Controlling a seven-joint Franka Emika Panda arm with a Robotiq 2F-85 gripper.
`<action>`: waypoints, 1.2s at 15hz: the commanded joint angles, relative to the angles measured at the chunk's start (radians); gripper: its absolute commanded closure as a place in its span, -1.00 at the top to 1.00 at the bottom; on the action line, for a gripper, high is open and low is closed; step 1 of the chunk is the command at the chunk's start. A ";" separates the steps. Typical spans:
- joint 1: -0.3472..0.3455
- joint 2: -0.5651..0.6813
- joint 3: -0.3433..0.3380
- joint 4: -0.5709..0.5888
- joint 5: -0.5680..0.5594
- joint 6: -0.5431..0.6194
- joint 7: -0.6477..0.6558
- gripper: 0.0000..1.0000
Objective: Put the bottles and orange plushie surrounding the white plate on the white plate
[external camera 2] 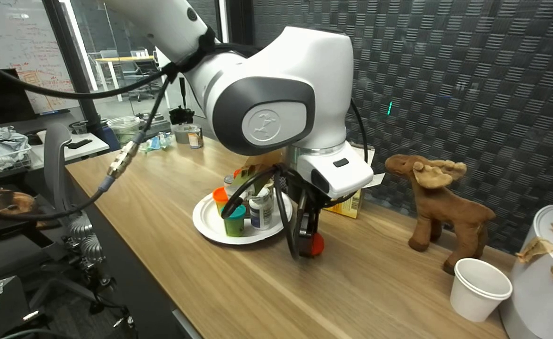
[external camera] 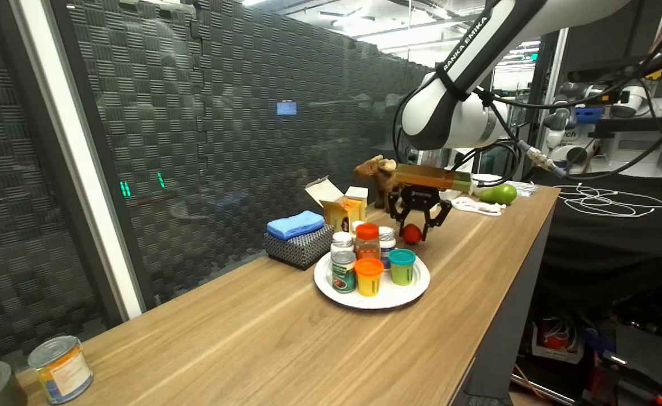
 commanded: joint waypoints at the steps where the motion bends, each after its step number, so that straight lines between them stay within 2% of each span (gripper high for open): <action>1: 0.044 -0.083 -0.025 -0.037 -0.024 -0.008 0.037 -0.47; 3: 0.079 -0.160 -0.037 -0.064 -0.071 -0.020 0.063 -0.47; 6: 0.134 -0.278 -0.045 -0.100 -0.225 -0.024 0.132 -0.47; 9: 0.154 -0.415 0.010 -0.150 -0.320 -0.066 0.193 -0.47; 10: 0.154 -0.451 0.037 -0.164 -0.316 -0.084 0.193 -0.47; 14: 0.164 -0.553 0.147 -0.224 -0.187 -0.136 0.134 -0.47; 18: 0.184 -0.587 0.208 -0.277 -0.074 -0.171 0.074 -0.47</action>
